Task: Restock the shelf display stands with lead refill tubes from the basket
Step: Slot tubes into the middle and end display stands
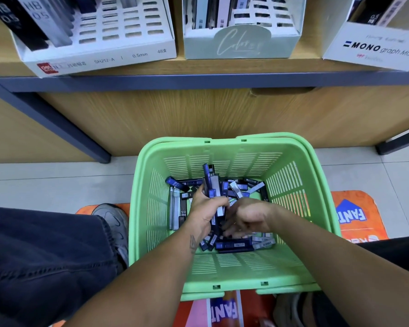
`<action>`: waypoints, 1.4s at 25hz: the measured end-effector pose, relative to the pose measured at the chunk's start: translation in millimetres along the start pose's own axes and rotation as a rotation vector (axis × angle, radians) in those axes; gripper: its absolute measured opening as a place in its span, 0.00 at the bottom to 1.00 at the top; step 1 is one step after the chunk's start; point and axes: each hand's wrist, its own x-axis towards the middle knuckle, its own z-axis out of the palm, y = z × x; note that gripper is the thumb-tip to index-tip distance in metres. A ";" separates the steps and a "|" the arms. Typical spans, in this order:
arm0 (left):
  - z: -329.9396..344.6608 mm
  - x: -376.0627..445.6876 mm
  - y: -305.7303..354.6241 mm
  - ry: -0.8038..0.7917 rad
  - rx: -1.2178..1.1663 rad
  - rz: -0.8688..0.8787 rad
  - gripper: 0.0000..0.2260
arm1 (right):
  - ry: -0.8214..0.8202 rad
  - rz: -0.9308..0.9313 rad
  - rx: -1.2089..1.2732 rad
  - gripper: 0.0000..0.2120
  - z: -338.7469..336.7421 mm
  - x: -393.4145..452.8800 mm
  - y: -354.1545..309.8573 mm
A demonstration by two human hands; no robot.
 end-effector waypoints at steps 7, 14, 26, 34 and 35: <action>-8.0 -10.2 14.9 -0.273 0.094 -0.051 0.11 | 0.139 -0.336 0.218 0.18 -33.0 -9.3 -39.1; -9.7 -19.2 48.0 -0.436 0.034 -0.030 0.21 | 0.131 -0.553 0.329 0.03 -43.2 -46.9 -62.4; 7.8 -90.7 181.9 -0.689 0.298 0.204 0.13 | 0.124 -0.759 0.228 0.10 -68.8 -162.4 -103.9; 47.2 -153.0 280.5 -0.550 0.284 0.342 0.12 | 0.397 -1.048 -0.018 0.10 -86.3 -256.3 -148.1; 50.8 -157.4 289.0 -0.519 0.269 0.360 0.11 | 0.474 -1.085 -0.046 0.12 -89.4 -265.5 -153.8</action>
